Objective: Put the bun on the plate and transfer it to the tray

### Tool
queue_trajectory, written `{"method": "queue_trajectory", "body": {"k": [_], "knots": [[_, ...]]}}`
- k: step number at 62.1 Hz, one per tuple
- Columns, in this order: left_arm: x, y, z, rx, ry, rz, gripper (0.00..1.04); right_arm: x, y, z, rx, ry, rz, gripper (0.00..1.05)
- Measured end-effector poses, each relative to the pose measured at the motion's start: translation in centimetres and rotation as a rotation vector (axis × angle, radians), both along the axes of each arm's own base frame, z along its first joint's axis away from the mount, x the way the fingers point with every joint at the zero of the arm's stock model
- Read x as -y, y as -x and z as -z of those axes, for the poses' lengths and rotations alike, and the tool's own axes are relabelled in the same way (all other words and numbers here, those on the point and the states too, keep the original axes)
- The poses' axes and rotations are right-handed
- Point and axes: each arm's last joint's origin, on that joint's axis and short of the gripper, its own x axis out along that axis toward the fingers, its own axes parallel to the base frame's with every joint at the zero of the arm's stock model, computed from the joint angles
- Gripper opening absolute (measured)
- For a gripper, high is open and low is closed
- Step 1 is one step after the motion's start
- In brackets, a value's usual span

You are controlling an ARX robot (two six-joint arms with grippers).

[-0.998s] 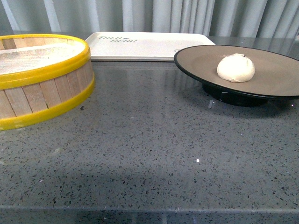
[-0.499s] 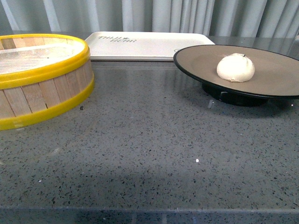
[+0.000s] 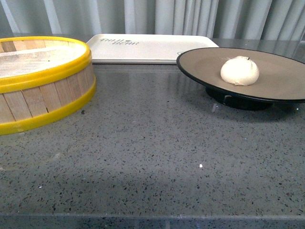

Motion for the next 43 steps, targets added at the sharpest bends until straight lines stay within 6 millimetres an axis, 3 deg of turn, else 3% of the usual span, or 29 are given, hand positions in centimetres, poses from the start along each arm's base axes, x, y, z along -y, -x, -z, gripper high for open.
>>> {"method": "queue_trajectory", "body": {"k": [26,43], "knots": [[0.0,1.4,1.3,0.010,0.000,0.000,0.04,0.0,0.0,0.0,0.000,0.000,0.000,0.96],[0.0,2.0,1.1,0.033,0.000,0.000,0.04,0.0,0.0,0.0,0.000,0.000,0.000,0.96]]}}
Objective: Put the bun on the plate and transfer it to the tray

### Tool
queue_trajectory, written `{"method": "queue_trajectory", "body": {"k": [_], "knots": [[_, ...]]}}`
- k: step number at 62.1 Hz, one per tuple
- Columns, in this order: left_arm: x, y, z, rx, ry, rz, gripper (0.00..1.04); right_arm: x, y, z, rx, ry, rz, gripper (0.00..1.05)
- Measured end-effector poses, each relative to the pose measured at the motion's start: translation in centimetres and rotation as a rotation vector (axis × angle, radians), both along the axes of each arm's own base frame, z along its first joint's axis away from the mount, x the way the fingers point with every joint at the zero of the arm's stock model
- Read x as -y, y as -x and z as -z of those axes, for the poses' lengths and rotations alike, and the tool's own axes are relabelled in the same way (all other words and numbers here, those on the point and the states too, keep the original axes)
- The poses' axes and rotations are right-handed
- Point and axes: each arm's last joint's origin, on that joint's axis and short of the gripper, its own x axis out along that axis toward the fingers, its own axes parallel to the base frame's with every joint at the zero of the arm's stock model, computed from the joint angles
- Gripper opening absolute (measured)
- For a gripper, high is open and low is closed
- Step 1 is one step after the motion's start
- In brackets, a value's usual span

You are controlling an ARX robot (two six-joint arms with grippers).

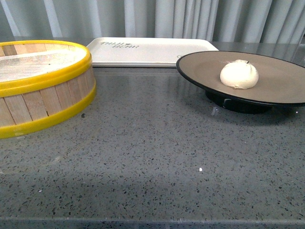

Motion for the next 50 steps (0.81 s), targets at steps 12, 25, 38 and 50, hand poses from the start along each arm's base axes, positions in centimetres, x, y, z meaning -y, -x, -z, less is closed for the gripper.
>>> {"method": "queue_trajectory", "body": {"k": [12,25,38,50], "knots": [[0.0,0.3,0.0,0.000,0.000,0.000,0.04,0.0,0.0,0.0,0.000,0.000,0.000,0.96],[0.0,1.5,0.3,-0.002,0.000,0.000,0.04,0.0,0.0,0.0,0.000,0.000,0.000,0.96],[0.0,1.5,0.3,-0.006,0.000,0.000,0.16,0.0,0.0,0.0,0.000,0.000,0.000,0.96],[0.0,1.5,0.3,-0.006,0.000,0.000,0.50,0.0,0.0,0.0,0.000,0.000,0.000,0.96]]}}
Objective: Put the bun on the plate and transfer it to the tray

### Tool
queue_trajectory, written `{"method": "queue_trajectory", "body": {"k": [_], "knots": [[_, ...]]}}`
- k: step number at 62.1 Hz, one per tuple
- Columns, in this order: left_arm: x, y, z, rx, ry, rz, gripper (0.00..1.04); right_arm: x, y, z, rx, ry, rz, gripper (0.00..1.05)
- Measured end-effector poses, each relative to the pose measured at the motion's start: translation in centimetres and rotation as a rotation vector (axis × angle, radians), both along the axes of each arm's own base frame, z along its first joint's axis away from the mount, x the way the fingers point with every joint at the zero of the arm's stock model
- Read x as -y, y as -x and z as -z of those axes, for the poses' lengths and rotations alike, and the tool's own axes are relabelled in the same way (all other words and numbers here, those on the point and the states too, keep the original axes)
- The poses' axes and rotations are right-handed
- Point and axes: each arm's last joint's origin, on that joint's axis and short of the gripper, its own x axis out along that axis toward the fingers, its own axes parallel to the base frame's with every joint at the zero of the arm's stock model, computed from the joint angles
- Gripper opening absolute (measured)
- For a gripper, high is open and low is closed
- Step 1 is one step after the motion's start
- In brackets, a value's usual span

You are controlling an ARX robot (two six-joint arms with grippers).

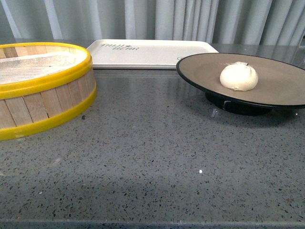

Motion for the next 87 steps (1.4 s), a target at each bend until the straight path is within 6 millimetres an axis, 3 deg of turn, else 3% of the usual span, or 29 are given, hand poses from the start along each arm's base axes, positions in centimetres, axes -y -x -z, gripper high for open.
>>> {"method": "queue_trajectory", "body": {"k": [4,6,13,20,25,33,49,61,87], "knots": [[0.0,0.0,0.0,0.000,0.000,0.000,0.66,0.0,0.0,0.1,-0.010,0.013,0.019,0.96],[0.0,0.0,0.0,0.000,0.000,0.000,0.75,0.1,-0.2,-0.2,-0.069,0.078,0.145,0.96],[0.0,0.0,0.0,0.000,0.000,0.000,0.98,1.3,-1.9,-3.9,-0.045,0.148,0.296,0.96],[0.0,0.0,0.0,0.000,0.000,0.000,0.98,3.7,-4.8,-8.0,0.061,0.068,0.304,0.96],[0.0,0.0,0.0,0.000,0.000,0.000,0.98,5.7,-7.9,-9.4,0.035,-0.098,0.266,0.96],[0.0,0.0,0.0,0.000,0.000,0.000,0.98,7.6,-12.9,-8.3,-0.142,-0.522,0.171,0.96],[0.0,0.0,0.0,0.000,0.000,0.000,0.98,6.6,-17.1,-6.7,-0.303,-0.974,0.068,0.96],[0.0,0.0,0.0,0.000,0.000,0.000,0.98,4.3,-18.5,-5.0,-0.424,-1.105,-0.001,0.96],[0.0,0.0,0.0,0.000,0.000,0.000,0.98,0.1,-21.1,-3.8,-0.525,-1.192,-0.133,0.96]]}}
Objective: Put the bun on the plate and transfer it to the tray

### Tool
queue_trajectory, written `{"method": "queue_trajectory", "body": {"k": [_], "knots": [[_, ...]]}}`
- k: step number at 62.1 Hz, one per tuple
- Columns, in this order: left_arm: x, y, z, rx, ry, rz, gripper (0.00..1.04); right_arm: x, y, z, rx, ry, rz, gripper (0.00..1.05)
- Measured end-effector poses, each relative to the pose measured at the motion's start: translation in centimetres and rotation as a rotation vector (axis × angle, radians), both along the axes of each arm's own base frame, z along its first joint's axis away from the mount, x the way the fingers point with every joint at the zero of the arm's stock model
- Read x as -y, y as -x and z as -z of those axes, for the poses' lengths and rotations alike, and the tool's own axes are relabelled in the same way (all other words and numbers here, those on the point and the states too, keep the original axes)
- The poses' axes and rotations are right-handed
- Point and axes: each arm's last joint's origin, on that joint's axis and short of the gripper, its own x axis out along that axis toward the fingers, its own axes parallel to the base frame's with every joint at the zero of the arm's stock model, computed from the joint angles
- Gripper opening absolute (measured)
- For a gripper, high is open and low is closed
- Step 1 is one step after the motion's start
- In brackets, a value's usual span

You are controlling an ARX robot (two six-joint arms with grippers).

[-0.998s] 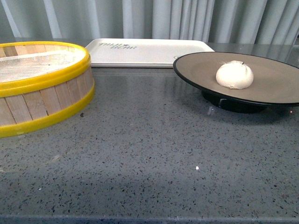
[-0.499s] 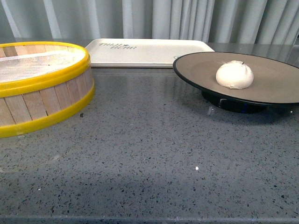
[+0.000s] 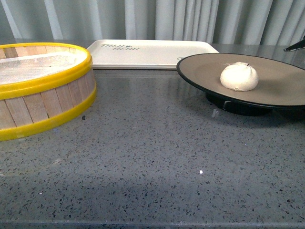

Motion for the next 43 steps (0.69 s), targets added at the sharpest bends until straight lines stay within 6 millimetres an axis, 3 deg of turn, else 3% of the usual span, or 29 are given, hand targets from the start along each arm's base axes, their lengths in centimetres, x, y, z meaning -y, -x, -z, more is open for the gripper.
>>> {"method": "queue_trajectory", "body": {"k": [8,20,35,43], "knots": [[0.00,0.00,0.00,0.000,0.000,0.000,0.98,-0.83,-0.68,-0.09,0.003,-0.022,-0.033,0.92],[0.00,0.00,0.00,0.000,0.000,0.000,0.98,-0.61,-0.84,0.37,-0.014,-0.029,-0.024,0.62],[0.00,0.00,0.00,0.000,0.000,0.000,0.98,-0.51,-0.77,0.44,-0.015,-0.030,-0.023,0.11],[0.00,0.00,0.00,0.000,0.000,0.000,0.98,-0.46,-0.79,0.36,-0.005,-0.026,-0.028,0.03]]}}
